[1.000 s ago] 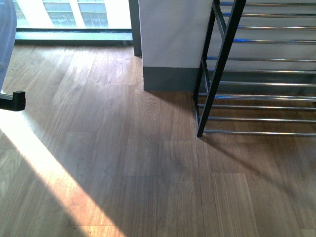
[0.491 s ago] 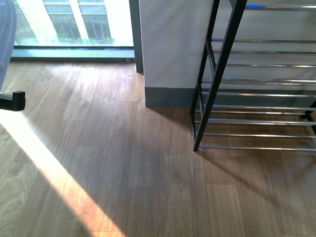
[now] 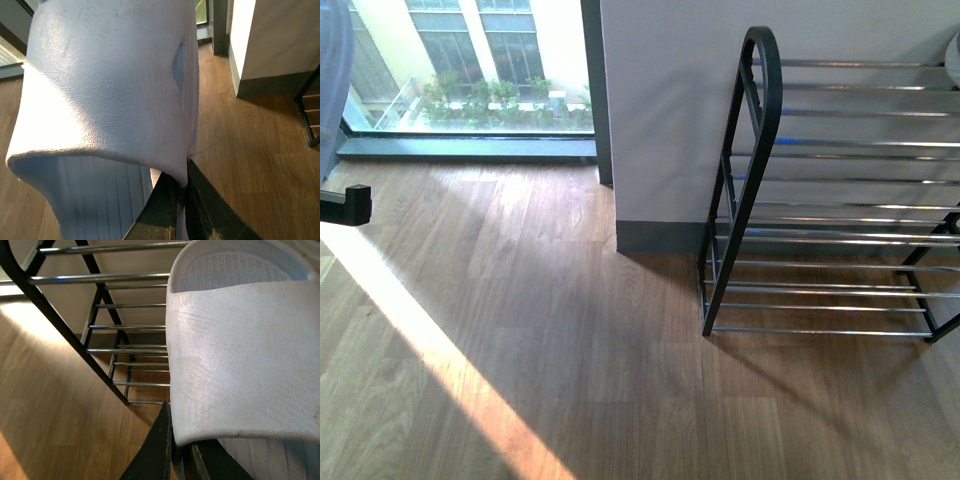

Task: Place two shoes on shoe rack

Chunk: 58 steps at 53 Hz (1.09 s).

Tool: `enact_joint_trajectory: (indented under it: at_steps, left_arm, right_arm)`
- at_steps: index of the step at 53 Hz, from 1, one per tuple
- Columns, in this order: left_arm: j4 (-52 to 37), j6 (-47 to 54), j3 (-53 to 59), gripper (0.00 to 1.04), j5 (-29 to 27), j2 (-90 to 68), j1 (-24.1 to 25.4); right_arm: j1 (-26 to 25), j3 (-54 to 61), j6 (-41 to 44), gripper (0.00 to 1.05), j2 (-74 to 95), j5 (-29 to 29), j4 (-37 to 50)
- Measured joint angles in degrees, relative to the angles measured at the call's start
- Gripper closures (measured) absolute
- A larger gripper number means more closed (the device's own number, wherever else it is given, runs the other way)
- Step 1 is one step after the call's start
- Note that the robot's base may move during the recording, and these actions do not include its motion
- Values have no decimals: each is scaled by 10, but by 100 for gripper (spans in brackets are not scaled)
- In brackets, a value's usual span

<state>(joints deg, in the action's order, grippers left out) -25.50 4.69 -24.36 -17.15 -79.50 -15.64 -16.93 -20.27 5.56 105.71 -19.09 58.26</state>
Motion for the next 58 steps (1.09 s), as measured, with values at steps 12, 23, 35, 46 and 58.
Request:
enact_joint_trajectory:
  at_steps: [12,23,35,46,58]
  left_arm:
    - [0,0,0,103,0,0,0]
    - [0,0,0,103,0,0,0]
    - [0,0,0,103,0,1,0]
    - [0,0,0,103,0,1,0]
    - [0,0,0,103,0,1,0]
  right_arm:
    - [0,0,0,103,0,0,0]
    - [-2,0,-1,103,4,-13,11]
    - [36,-65,-28,103,68,-141,122]
    - [135,-262,-76,103,148,-29,-70]
    - [166,-486,-127,103,284,67,-215]
